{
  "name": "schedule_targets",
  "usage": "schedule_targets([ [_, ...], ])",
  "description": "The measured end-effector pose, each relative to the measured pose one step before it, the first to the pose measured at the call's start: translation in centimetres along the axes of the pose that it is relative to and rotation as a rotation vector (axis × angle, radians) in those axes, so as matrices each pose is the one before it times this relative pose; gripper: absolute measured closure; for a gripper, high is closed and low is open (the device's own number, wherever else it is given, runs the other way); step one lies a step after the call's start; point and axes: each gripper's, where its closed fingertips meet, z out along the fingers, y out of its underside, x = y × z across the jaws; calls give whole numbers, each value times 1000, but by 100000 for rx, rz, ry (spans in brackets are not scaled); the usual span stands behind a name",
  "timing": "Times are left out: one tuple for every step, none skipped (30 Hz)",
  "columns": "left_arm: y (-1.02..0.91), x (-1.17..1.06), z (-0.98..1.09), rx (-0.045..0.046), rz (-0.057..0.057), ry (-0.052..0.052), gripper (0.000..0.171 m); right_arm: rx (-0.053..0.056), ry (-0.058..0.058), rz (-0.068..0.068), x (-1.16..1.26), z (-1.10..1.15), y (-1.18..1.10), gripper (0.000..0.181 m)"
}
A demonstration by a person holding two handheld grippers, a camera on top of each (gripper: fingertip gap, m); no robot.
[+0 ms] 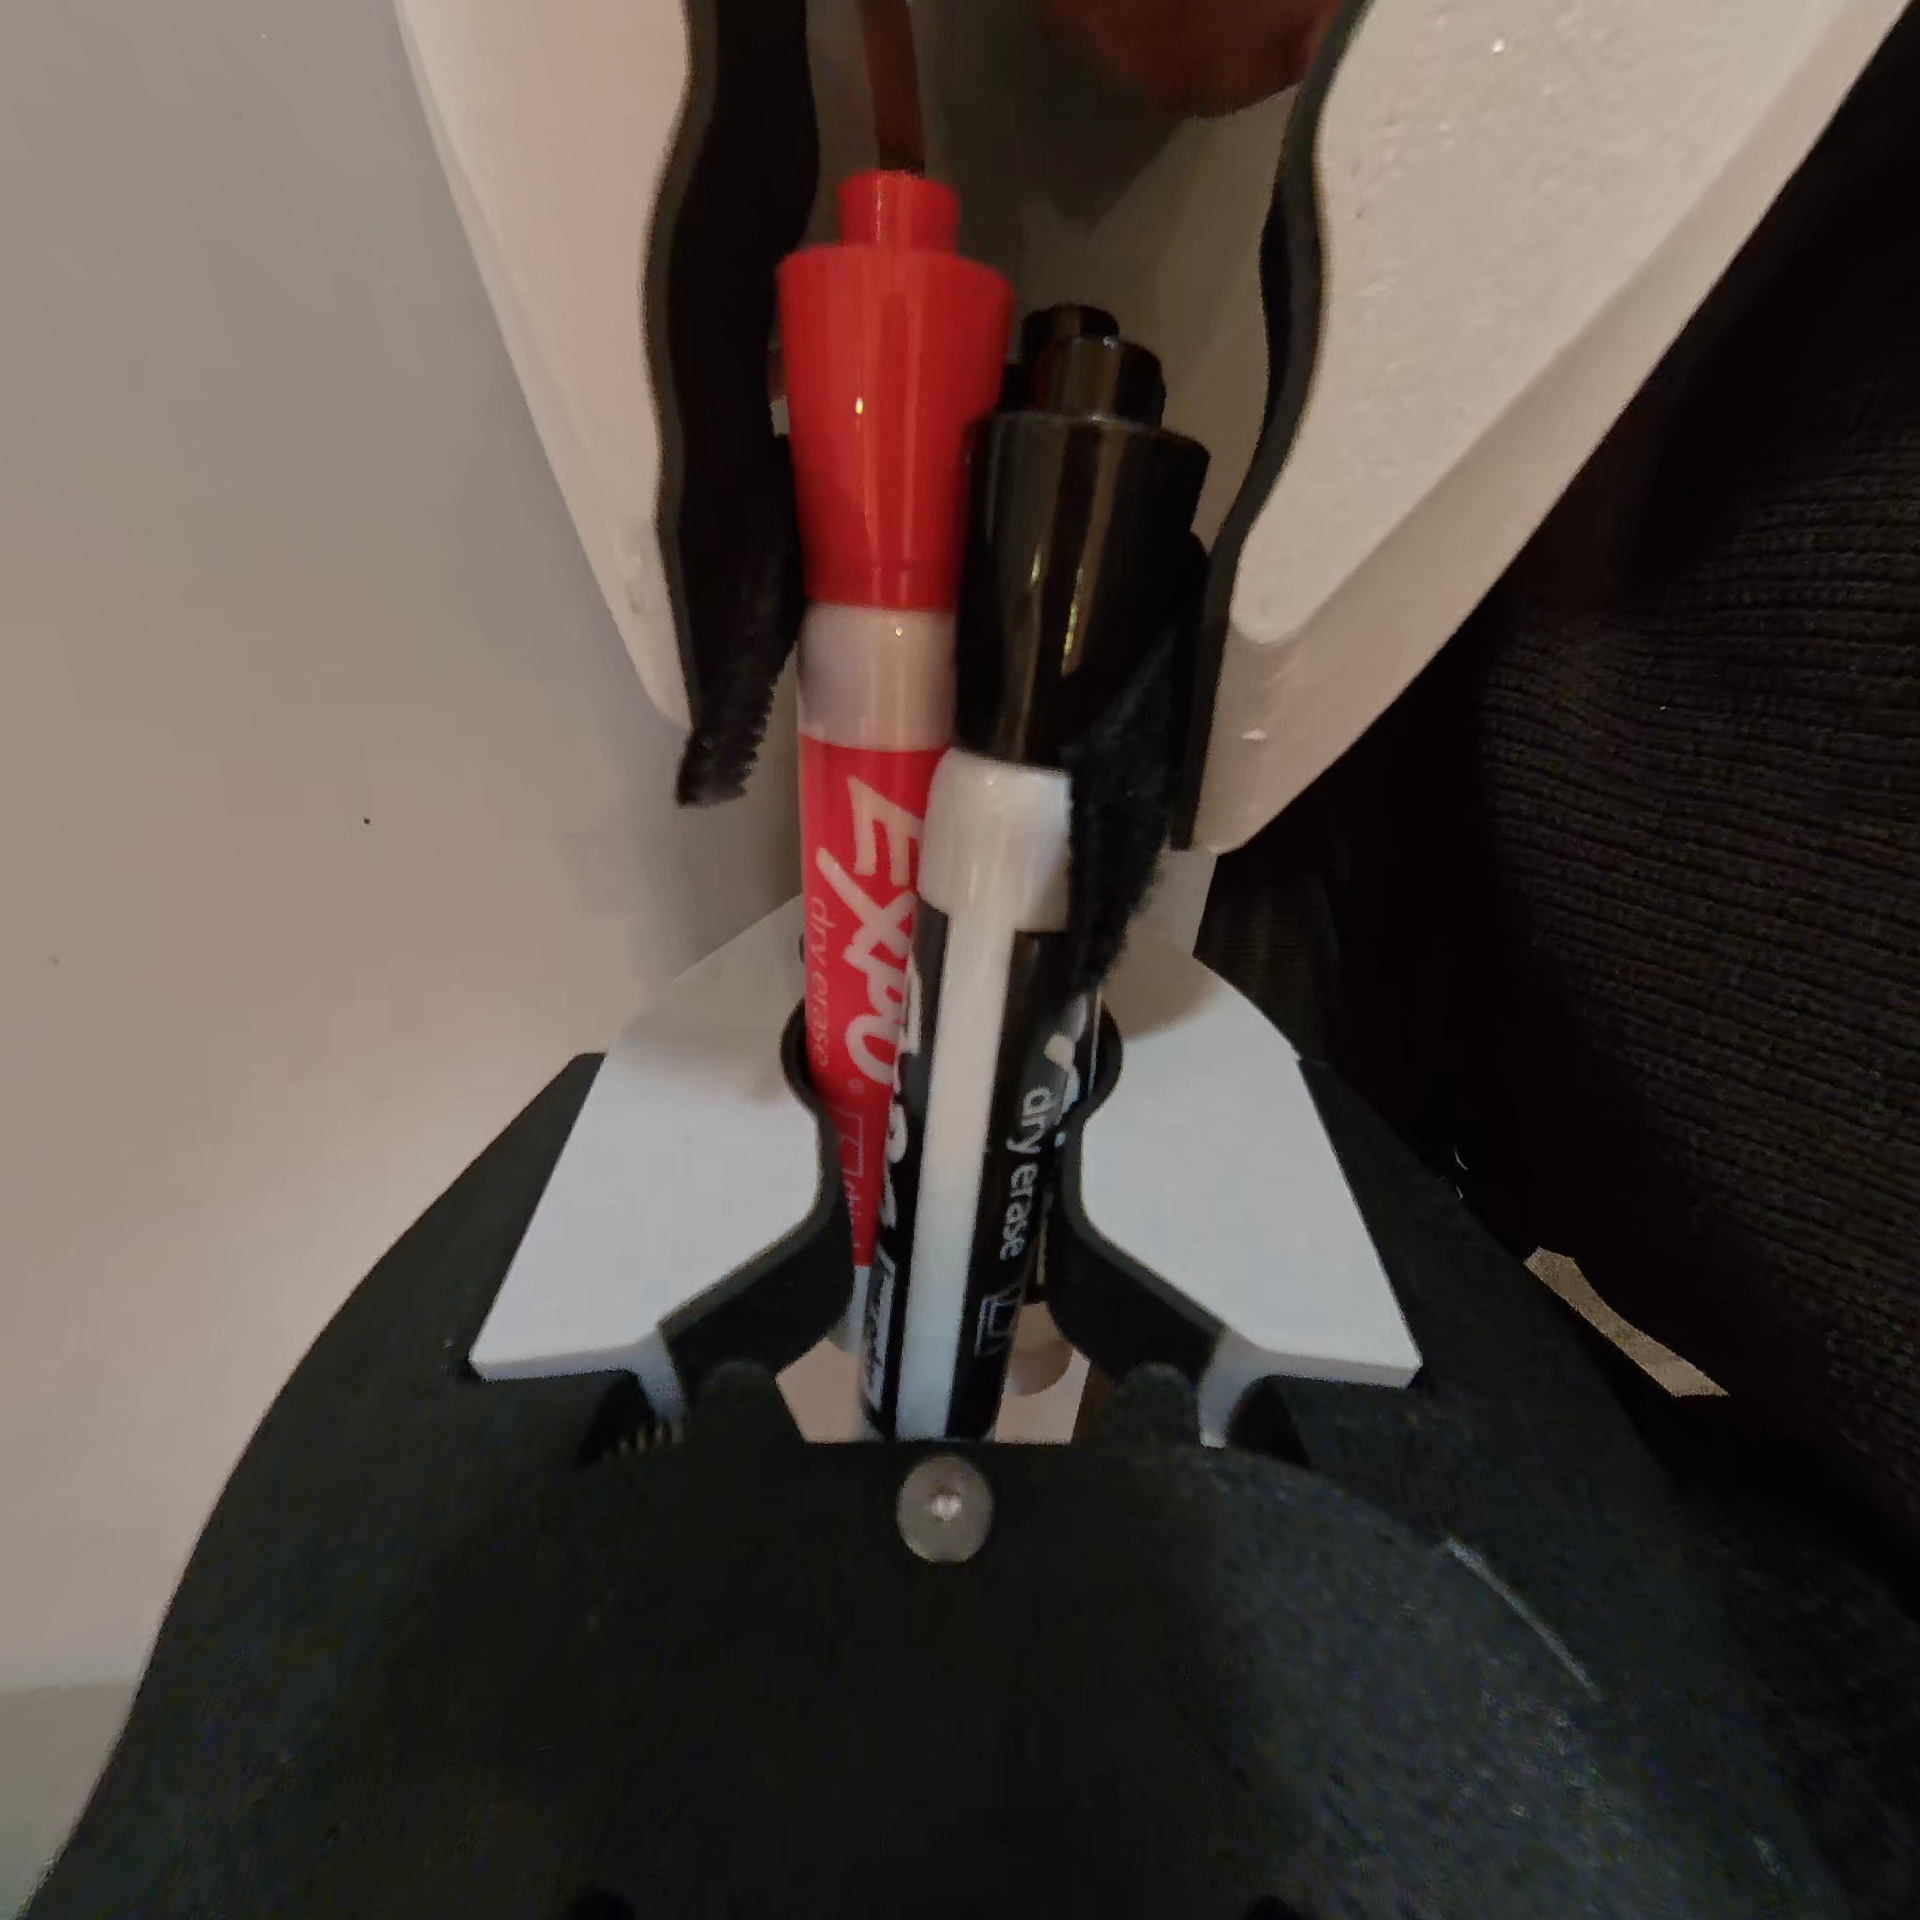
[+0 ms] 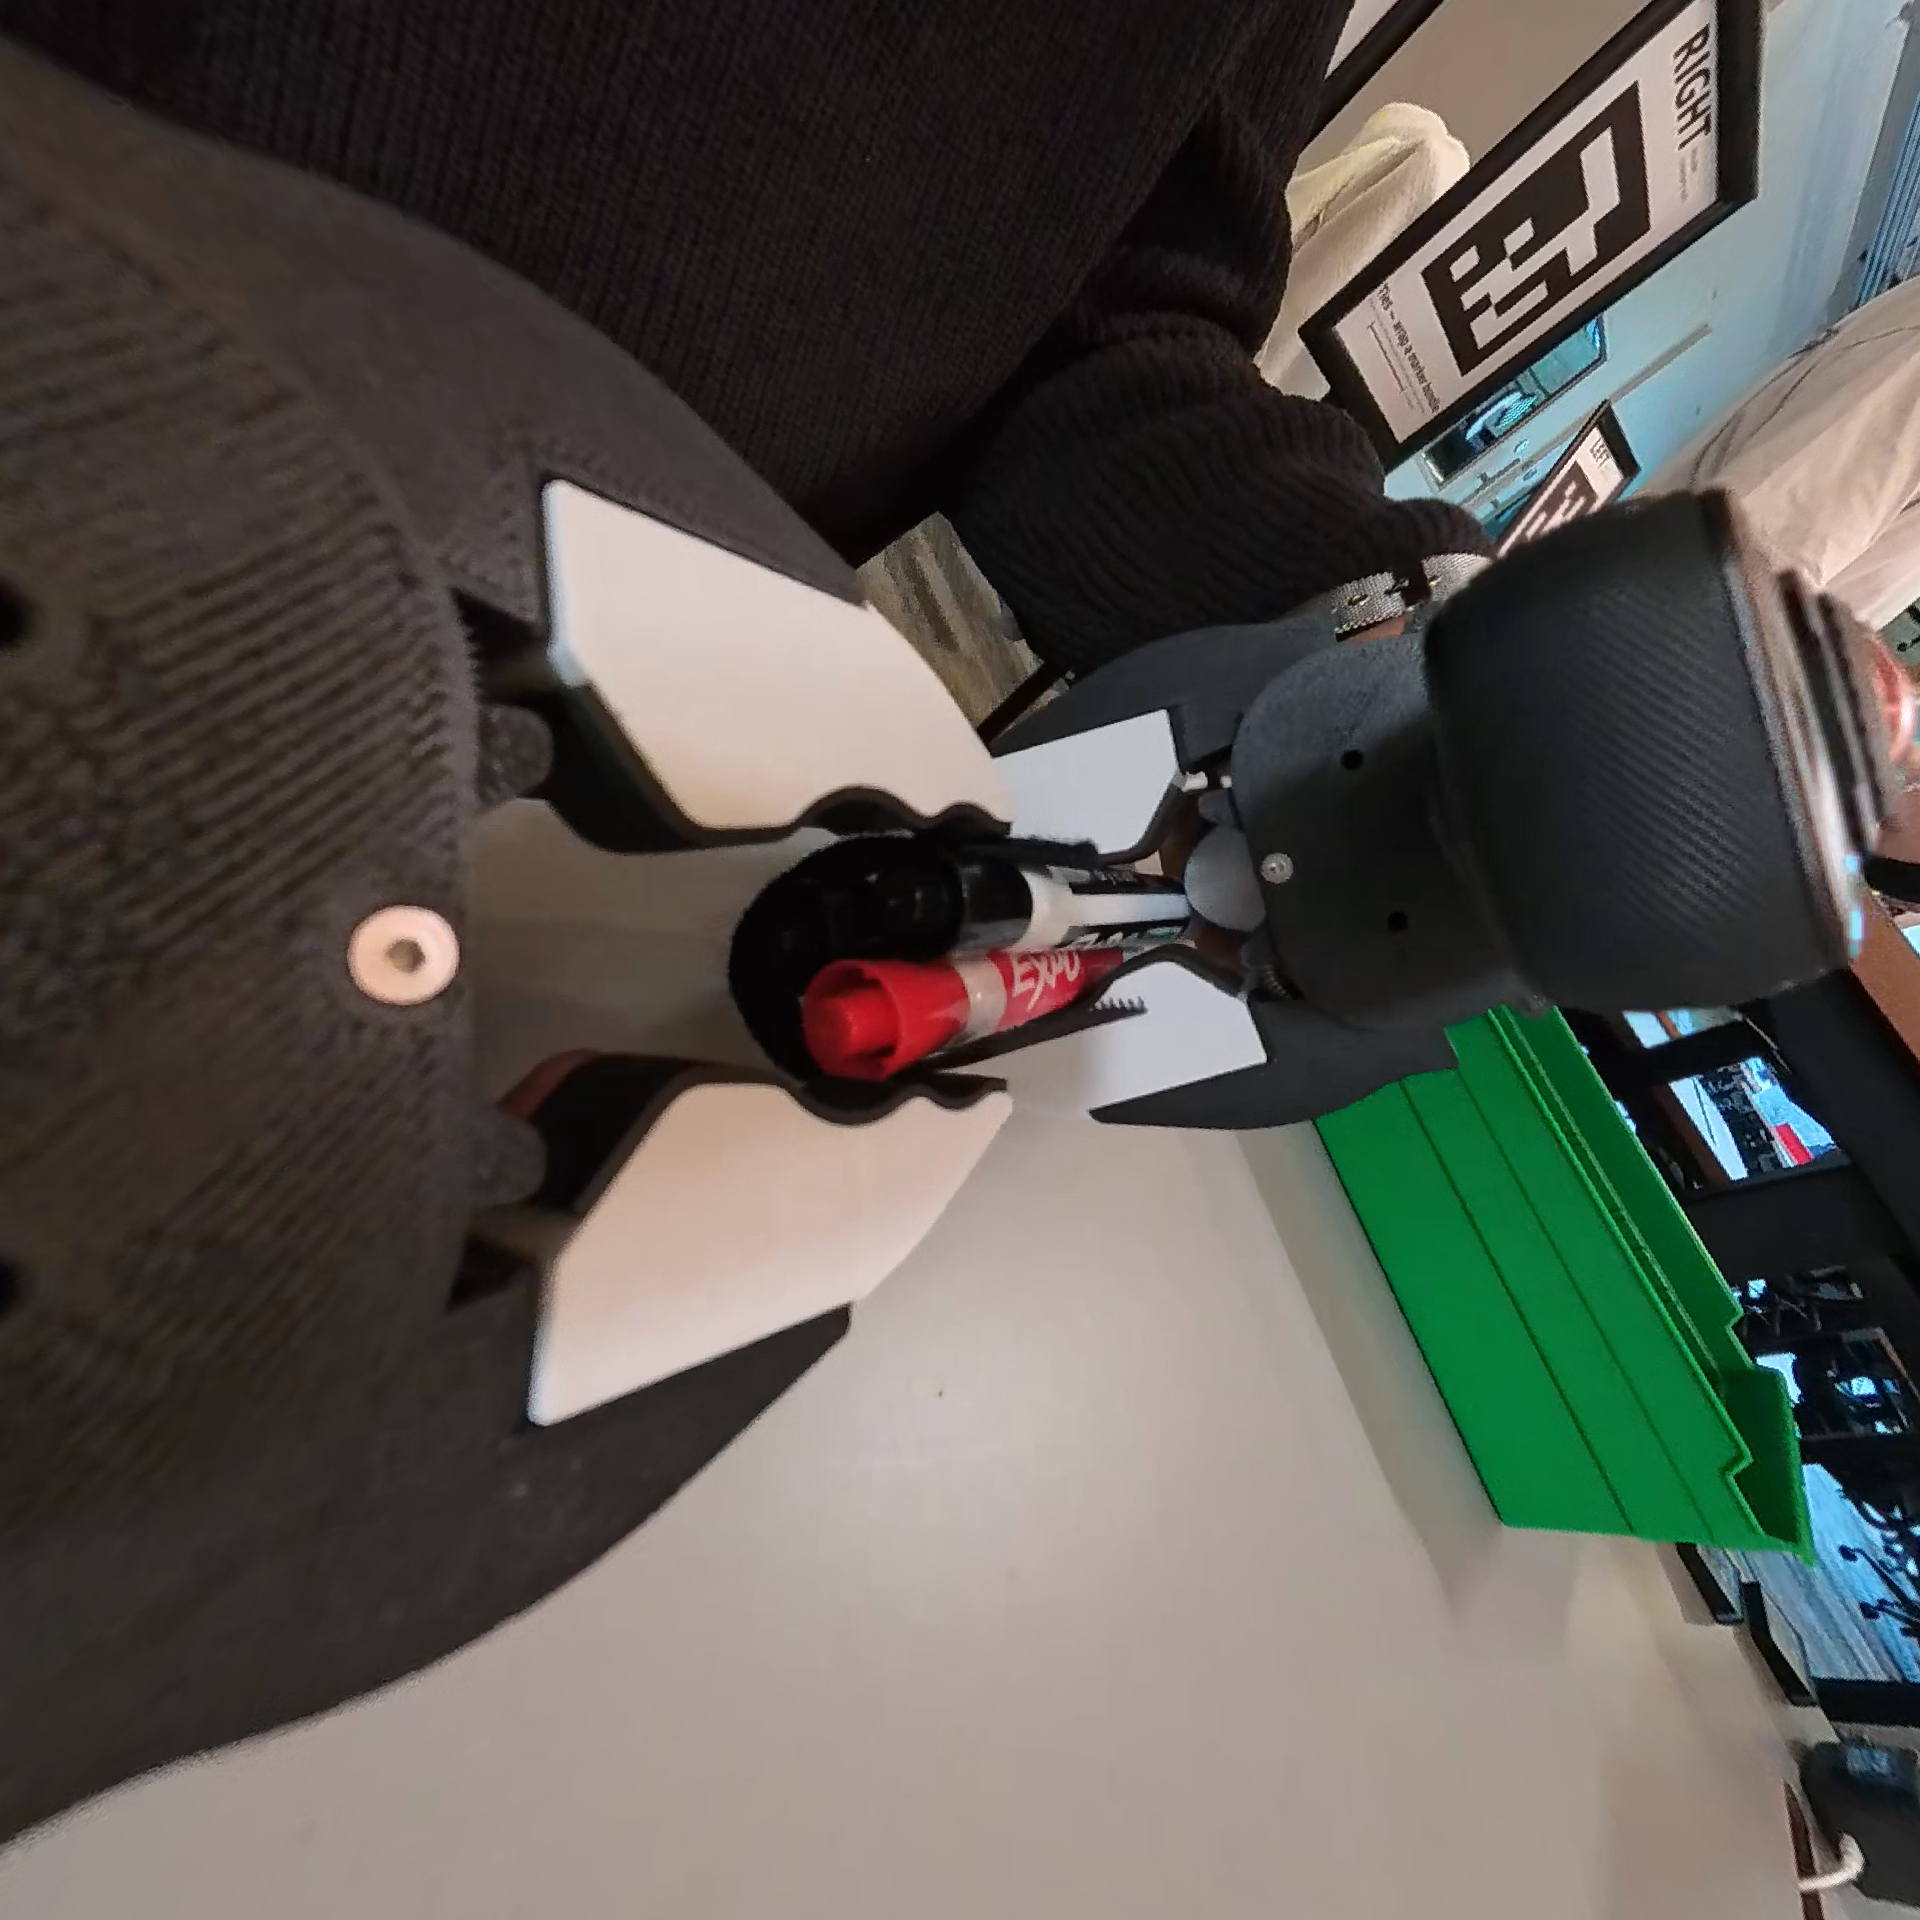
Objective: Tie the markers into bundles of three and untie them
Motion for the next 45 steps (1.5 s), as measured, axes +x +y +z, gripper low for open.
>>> schedule_targets([
  [56, -56, 27, -568, -139, -499, 129, -347, -1, 1092, 45, 21, 42, 137],
  [74, -56, 54, -703, 30, -579, 129, -674, 0, 1171, 56, 34, 91, 137],
  [49, -30, 52, -562, -21, -334, 129, -632, 42, 842, 38, 25, 89, 137],
  [28, -44, 52, -383, 12, -382, 129, -387, 132, 758, 41, 12, 81, 137],
  [20, -35, 55, -256, -11, -199, 129, -332, -35, 992, 32, 14, 67, 137],
  [0, -34, 34, -112, 64, -137, 130, -175, -297, 1121, 13, -6, 37, 137],
  [-1, -27, 28, -50, 37, -159, 130, -19, -423, 1235, 7, -18, 8, 136],
  [-12, -22, 30, -32, -40, -121, 129, 54, -366, 1208, 10, -20, 2, 136],
  [6, -33, 31, -156, -70, -210, 130, 267, -171, 1069, 40, -20, -33, 136],
  [18, -37, 46, -291, 65, -255, 129, 417, -94, 1032, 35, -24, -52, 136],
  [5, -16, 54, -229, 48, -168, 129, 265, 23, 1009, 46, -13, -34, 137],
  [26, -26, 86, -380, -197, -86, 129, -362, 265, 886, 82, 11, 26, 138],
  [43, -1, 102, -497, 26, 94, 129, -741, 210, 383, 53, 11, 60, 139],
  [2, 5, 97, -233, 224, 27, 129, -131, 242, -347, 5, 5, -24, 141],
  [1, 9, 93, -253, -6, 42, 130, 491, 373, -228, 13, -25, -116, 143],
  [-8, -4, 72, -248, -17, -4, 129, 326, -57, 173, -31, -30, -99, 146],
  [-50, 2, 15, 42, 196, -20, 130, -91, -319, 78, -52, -22, -31, 149],
  [-2, -6, 7, -63, 240, -208, 130, -406, -113, -36, -29, -5, 23, 151],
  [-8, 39, 15, -38, 64, 161, 130, -506, -153, -107, -46, 1, 33, 152],
  [-25, 16, 9, 128, -32, 144, 129, -382, -14, -482, -53, 2, 5, 153],
  [6, -30, 24, -33, 32, -56, 130, -364, 390, -579, 1, 1, -6, 154],
  [24, -3, 34, -138, 127, -50, 129, -524, 513, -182, 29, 4, 21, 154],
  [7, 36, 28, -124, 97, 194, 129, -586, 268, 132, -1, 10, 10, 155],
  [5, 11, 34, -80, 227, -30, 129, -409, 181, 230, -2, -1, -20, 156],
  [-9, 18, 27, -88, 189, -39, 129, -258, 157, 609, 8, -31, -59, 157],
  [-48, 49, 23, 115, 247, 232, 129, 31, 197, 700, 18, -40, -98, 159],
  [-123, 124, -5, 554, 385, 530, 129, 512, 679, 270, 76, -71, -160, 164],
  [-150, 64, -8, 606, 171, 298, 130, 487, 940, 5, 112, -82, -131, 171],
  [-7, 10, -1, -121, 322, -184, 129, -184, 9, -219, -17, -51, -19, 173],
  [13, 24, 19, -198, 196, -23, 129, -849, -199, -668, -48, -7, 98, 173],
  [9, 8, 61, -178, -76, 98, 130, -824, 230, -1012, -2, -6, 92, 174],
  [9, 17, 65, -156, 104, 169, 130, -697, 594, -1474, 9, -8, 61, 174],
  [-5, 35, 45, 52, 95, 334, 129, -972, 804, -1898, -2, 0, 70, 174],
  [-45, 32, 9, 383, -95, 401, 129, -994, 1281, -2174, 15, -19, 15, 175],
  [-71, 86, -44, 730, 84, 600, 130, -983, 1480, -2518, -34, -35, -27, 176],
  [-66, 71, -53, 736, -116, 605, 129, -1055, 1782, -3145, -61, -37, -53, 176],
  [-67, 59, -69, 720, -608, 962, 129, -970, 2570, -3751, -4, -63, -78, 176],
  [-103, 182, -49, 1348, -6, 1939, 129, -637, 2662, -4040, -21, -33, -103, 177],
  [-123, 255, -40, 1893, -139, 2938, 129, -426, 2206, -3840, -102, -37, -113, 177],
  [-112, 227, 9, 2047, 180, 2673, 129, -431, 2096, -3706, -111, -30, -92, 177],
  [-142, 189, 34, 2094, 279, 2422, 129, -270, 2243, -4148, -98, -37, -113, 177],
  [-131, 141, 65, 1731, 106, 2056, 129, -613, 2421, -4506, -57, -49, -96, 177],
  [-73, 124, 86, 958, 69, 1761, 129, -1195, 2291, -4768, -44, -42, -34, 177],
  [-37, 80, 129, 397, 17, 1166, 129, -1737, 2140, -5195, -58, -40, 28, 177],
  [-74, 94, 131, 628, 55, 1369, 129, -2086, 2327, -5295, -24, -35, 68, 177],
])
